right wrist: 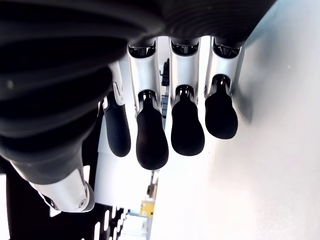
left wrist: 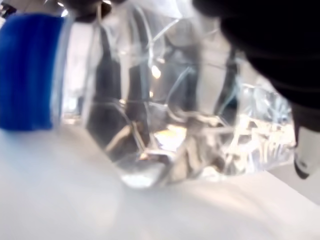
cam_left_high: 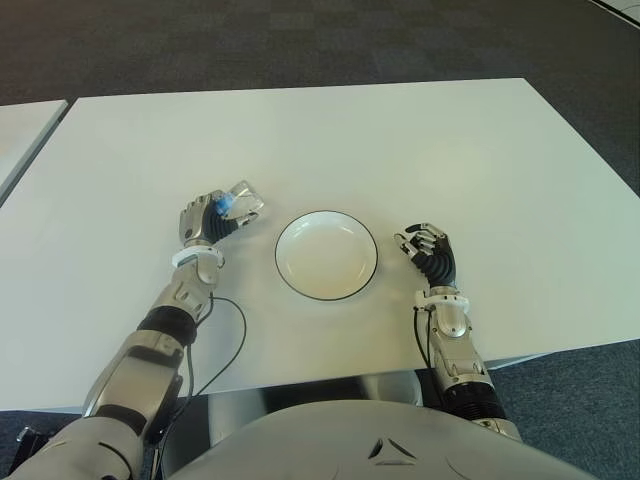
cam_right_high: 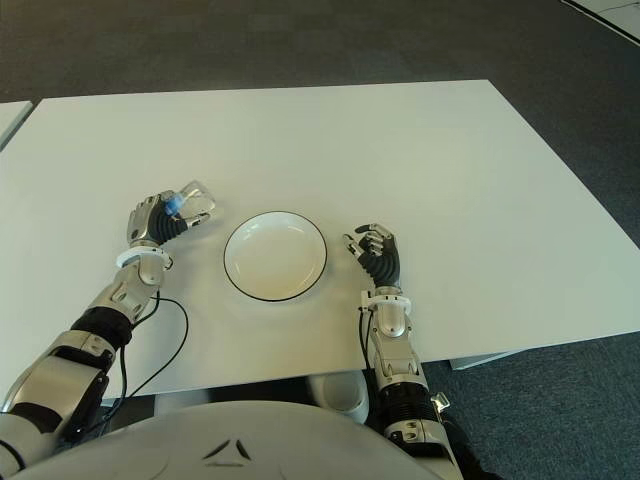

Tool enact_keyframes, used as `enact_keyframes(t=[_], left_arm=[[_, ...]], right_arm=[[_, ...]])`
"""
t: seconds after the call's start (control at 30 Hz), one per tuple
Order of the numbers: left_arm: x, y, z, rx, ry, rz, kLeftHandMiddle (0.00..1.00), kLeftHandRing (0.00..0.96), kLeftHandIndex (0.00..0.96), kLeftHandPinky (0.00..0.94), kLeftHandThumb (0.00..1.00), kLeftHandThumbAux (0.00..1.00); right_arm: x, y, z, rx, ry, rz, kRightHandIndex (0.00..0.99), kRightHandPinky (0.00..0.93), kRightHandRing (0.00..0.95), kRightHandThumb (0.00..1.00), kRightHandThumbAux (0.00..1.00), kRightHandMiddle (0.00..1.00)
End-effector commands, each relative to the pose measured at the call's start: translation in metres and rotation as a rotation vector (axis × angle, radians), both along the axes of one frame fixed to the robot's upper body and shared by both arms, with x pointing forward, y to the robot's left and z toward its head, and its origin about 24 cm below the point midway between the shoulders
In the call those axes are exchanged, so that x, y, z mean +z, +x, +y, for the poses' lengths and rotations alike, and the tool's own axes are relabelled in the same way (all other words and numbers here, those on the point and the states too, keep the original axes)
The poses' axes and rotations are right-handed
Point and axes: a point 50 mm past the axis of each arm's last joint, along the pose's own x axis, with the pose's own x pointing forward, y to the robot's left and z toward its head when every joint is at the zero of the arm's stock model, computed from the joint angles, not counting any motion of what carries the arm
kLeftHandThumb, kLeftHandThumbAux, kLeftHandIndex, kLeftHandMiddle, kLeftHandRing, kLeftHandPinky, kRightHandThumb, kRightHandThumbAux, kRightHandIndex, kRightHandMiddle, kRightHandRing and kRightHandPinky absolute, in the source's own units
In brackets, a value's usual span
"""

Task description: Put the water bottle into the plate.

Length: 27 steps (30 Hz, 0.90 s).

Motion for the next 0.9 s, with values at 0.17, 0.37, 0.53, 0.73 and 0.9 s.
enact_keyframes(t=[0.17, 0.37, 0.53, 0.73, 0.9], left_arm=[[0.011, -0.007, -0.009, -0.041, -0.116, -0.043, 0.534, 0.854, 0.396, 0.818, 0.852, 0.669], [0.036, -0.004, -0.01, -0.093, -0.167, -0.124, 0.531, 0.852, 0.397, 0.799, 0.852, 0.669], [0.046, -0.005, -0.011, -0.115, -0.169, -0.147, 0.53, 0.852, 0.396, 0.808, 0.852, 0.669], [0.068, -0.008, -0.02, -0.183, -0.167, -0.225, 0.531, 0.856, 0.394, 0.83, 0.851, 0.67], [0.079, -0.008, -0.031, -0.236, -0.169, -0.269, 0.531, 0.86, 0.393, 0.833, 0.85, 0.671]], right_arm=[[-0.014, -0.007, -0.002, -0.013, -0.001, 0.083, 0.435, 0.702, 0.721, 0.701, 0.731, 0.732], [-0.014, -0.007, -0.002, -0.014, -0.002, 0.083, 0.436, 0.702, 0.723, 0.701, 0.731, 0.737], [-0.013, -0.007, -0.002, -0.014, -0.003, 0.081, 0.436, 0.702, 0.725, 0.701, 0.731, 0.74], [-0.013, -0.007, -0.001, -0.011, -0.007, 0.081, 0.436, 0.704, 0.728, 0.7, 0.731, 0.744], [-0.013, -0.007, -0.001, -0.01, -0.008, 0.084, 0.436, 0.706, 0.725, 0.701, 0.731, 0.74]])
